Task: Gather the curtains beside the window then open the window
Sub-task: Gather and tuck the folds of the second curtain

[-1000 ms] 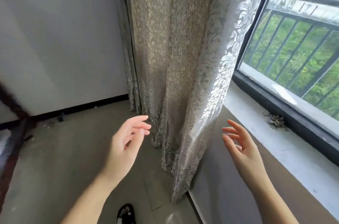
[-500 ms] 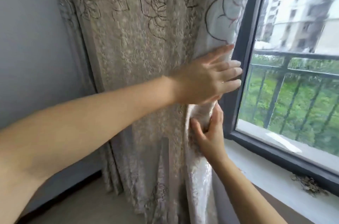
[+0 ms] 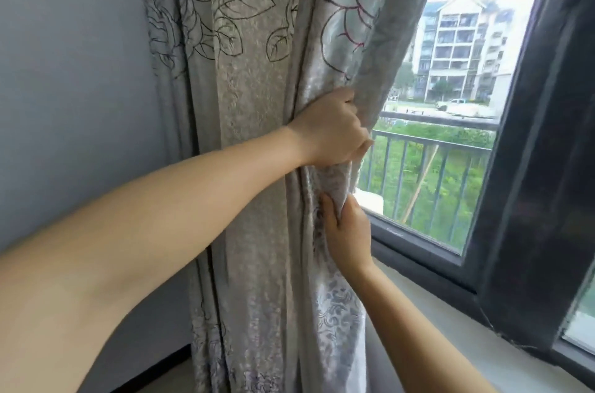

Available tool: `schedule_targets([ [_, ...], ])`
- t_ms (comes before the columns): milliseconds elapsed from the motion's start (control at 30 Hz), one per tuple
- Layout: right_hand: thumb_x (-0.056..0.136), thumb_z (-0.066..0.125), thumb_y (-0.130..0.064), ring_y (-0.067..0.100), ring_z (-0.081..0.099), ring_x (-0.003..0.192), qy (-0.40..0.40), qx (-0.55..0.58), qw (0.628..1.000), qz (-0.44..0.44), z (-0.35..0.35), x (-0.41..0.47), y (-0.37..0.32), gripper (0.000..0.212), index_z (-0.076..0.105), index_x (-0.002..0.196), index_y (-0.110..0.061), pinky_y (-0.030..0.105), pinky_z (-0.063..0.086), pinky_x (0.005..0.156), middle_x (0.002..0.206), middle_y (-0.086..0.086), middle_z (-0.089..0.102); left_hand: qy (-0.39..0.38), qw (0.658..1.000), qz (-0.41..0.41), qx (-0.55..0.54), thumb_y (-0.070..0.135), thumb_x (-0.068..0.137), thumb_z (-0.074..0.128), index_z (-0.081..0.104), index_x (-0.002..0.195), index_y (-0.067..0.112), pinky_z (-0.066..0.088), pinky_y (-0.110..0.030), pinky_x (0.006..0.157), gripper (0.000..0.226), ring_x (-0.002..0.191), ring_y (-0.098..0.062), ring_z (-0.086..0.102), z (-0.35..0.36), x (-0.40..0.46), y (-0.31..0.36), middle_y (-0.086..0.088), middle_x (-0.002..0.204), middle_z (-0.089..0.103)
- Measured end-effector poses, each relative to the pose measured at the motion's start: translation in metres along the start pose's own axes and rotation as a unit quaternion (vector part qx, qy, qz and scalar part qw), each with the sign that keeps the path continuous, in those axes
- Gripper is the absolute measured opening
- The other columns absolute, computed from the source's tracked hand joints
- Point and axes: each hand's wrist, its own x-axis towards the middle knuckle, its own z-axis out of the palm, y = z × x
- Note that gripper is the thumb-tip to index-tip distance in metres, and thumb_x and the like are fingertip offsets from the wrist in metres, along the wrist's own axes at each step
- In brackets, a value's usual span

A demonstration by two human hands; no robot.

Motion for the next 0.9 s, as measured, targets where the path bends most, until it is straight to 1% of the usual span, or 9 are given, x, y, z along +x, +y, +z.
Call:
schedule_targets([
  [100,0.092,0.041,-0.020,0.030,0.052,0.061,0.021,0.022,0.999,-0.027,0.055,0.034,0.006,0.023,0.055,0.087,-0.002,0.038,0.040,0.051,0.073,0.014,0.058,0.007,0.999,-0.018,0.032,0.025,0.082,0.049,0.057,0.044,0.016,0.030,-0.032,0.073,0.040,0.038,-0.017,0.047,0.034,-0.026,-0.028,0.000,0.035,0.056],
  [200,0.090,0.040,-0.021,0.032,0.054,0.062,0.032,0.032,0.998,-0.040,0.114,0.070,0.015,0.026,0.056,0.089,0.000,0.042,0.044,0.051,0.076,0.018,0.061,-0.006,0.997,-0.035,0.066,0.025,0.076,0.058,0.056,0.041,0.017,0.033,-0.029,0.071,0.036,0.035,-0.017,0.044,0.073,-0.051,-0.059,0.001,0.033,0.054],
  [300,0.090,0.039,-0.024,0.033,0.058,0.067,0.019,0.033,0.999,-0.036,0.171,0.104,0.023,0.028,0.057,0.096,-0.003,0.042,0.047,0.052,0.085,0.017,0.064,-0.029,0.996,-0.052,0.069,0.028,0.081,0.048,0.055,0.040,0.016,0.029,-0.031,0.070,0.044,0.034,-0.019,0.047,0.120,-0.082,-0.093,-0.001,0.034,0.056],
  [433,0.092,0.041,-0.014,0.033,0.059,0.078,-0.009,0.024,0.997,-0.071,0.242,0.144,0.027,0.026,0.057,0.109,-0.004,0.036,0.043,0.058,0.095,0.017,0.065,-0.070,0.987,-0.095,0.112,0.033,0.082,0.046,0.057,0.039,0.017,0.028,-0.030,0.070,0.047,0.036,-0.018,0.050,0.177,-0.134,-0.132,0.001,0.036,0.060],
  [567,0.087,0.037,-0.019,0.035,0.060,0.089,-0.035,0.041,0.995,-0.081,0.311,0.176,0.023,0.038,0.056,0.117,-0.006,0.042,0.049,0.063,0.097,0.020,0.066,-0.050,0.986,-0.131,0.091,0.036,0.081,0.043,0.059,0.040,0.016,0.029,-0.030,0.070,0.049,0.035,-0.020,0.050,0.217,-0.176,-0.166,-0.002,0.035,0.059],
  [667,0.085,0.038,-0.019,0.035,0.061,0.089,-0.039,0.059,0.994,-0.085,0.355,0.199,0.020,0.039,0.057,0.117,-0.007,0.038,0.048,0.066,0.101,0.019,0.067,-0.040,0.983,-0.151,0.095,0.046,0.079,0.035,0.060,0.039,0.015,0.028,-0.030,0.070,0.057,0.035,-0.017,0.052,0.245,-0.203,-0.192,0.000,0.033,0.057],
  [800,0.094,0.042,-0.012,0.019,0.056,0.083,-0.043,0.099,0.991,-0.077,0.419,0.231,0.013,0.029,0.054,0.120,-0.008,0.024,0.035,0.063,0.093,0.006,0.064,-0.058,0.980,-0.150,0.120,0.047,0.073,0.051,0.061,0.038,0.014,0.025,-0.030,0.066,0.049,0.033,-0.014,0.051,0.288,-0.242,-0.230,0.000,0.033,0.057],
  [867,0.096,0.040,-0.016,0.006,0.050,0.089,-0.041,0.115,0.991,-0.063,0.449,0.245,0.010,0.028,0.055,0.119,-0.009,0.021,0.037,0.069,0.098,-0.004,0.056,-0.057,0.982,-0.145,0.108,0.045,0.069,0.057,0.062,0.039,0.014,0.026,-0.029,0.067,0.044,0.033,-0.014,0.052,0.312,-0.260,-0.249,0.000,0.034,0.058],
  [900,0.096,0.039,-0.020,0.007,0.051,0.090,-0.032,0.104,0.992,-0.069,0.464,0.253,0.010,0.030,0.055,0.118,-0.007,0.024,0.040,0.072,0.100,-0.004,0.055,-0.058,0.982,-0.144,0.109,0.045,0.069,0.058,0.062,0.039,0.015,0.031,-0.027,0.069,0.043,0.033,-0.014,0.052,0.325,-0.270,-0.258,0.001,0.034,0.058],
])
